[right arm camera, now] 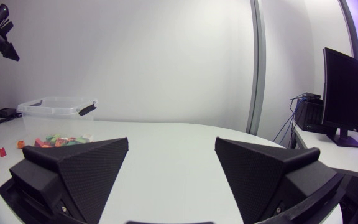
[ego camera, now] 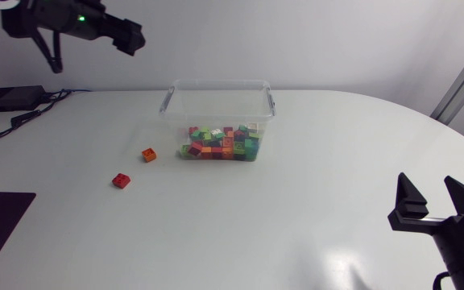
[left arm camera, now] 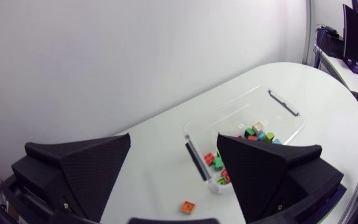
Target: Place the duplo bricks in the container
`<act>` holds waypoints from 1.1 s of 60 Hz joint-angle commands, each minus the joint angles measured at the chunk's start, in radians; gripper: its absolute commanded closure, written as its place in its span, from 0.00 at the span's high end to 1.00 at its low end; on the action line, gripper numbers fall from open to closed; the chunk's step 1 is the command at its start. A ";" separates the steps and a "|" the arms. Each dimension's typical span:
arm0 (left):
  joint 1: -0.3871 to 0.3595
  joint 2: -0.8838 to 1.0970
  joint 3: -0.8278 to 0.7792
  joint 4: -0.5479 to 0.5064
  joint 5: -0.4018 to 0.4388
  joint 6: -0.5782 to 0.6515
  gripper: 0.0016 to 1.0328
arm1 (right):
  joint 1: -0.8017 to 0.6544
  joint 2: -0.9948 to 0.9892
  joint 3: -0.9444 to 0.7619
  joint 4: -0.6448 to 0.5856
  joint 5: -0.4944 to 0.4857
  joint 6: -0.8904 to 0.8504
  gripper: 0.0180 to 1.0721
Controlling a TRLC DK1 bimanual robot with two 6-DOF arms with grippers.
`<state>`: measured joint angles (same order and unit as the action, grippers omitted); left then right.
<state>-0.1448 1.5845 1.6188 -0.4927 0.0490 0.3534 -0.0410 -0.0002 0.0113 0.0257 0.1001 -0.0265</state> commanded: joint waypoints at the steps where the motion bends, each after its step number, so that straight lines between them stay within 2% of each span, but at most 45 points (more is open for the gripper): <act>1: 0.076 -0.006 -0.082 -0.044 0.035 0.096 0.95 | 0.003 -0.004 -0.016 -0.004 -0.007 0.017 0.96; 5: 0.156 0.002 -0.132 -0.070 0.083 0.174 0.95 | 0.003 -0.006 -0.016 -0.004 -0.005 0.017 0.96; 22: 0.275 0.098 -0.180 -0.164 0.120 0.417 0.93 | 0.003 -0.006 -0.016 -0.004 -0.005 0.017 0.96; 29: 0.277 0.131 -0.183 -0.234 0.120 0.513 0.91 | 0.003 -0.004 -0.016 -0.004 -0.005 0.017 0.96; 44: 0.252 0.180 -0.142 -0.310 0.118 0.565 0.91 | 0.003 -0.006 -0.016 -0.004 -0.005 0.017 0.96; 54: 0.249 0.267 -0.054 -0.382 0.129 0.550 0.92 | 0.003 -0.004 -0.016 -0.004 -0.005 0.017 0.96; 66: 0.229 0.367 -0.020 -0.389 0.184 0.549 0.92 | 0.003 -0.004 -0.016 -0.004 -0.005 0.017 0.96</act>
<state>0.1013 1.9080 1.5673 -0.8654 0.2081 0.8909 -0.0410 -0.0002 0.0113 0.0257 0.1001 -0.0265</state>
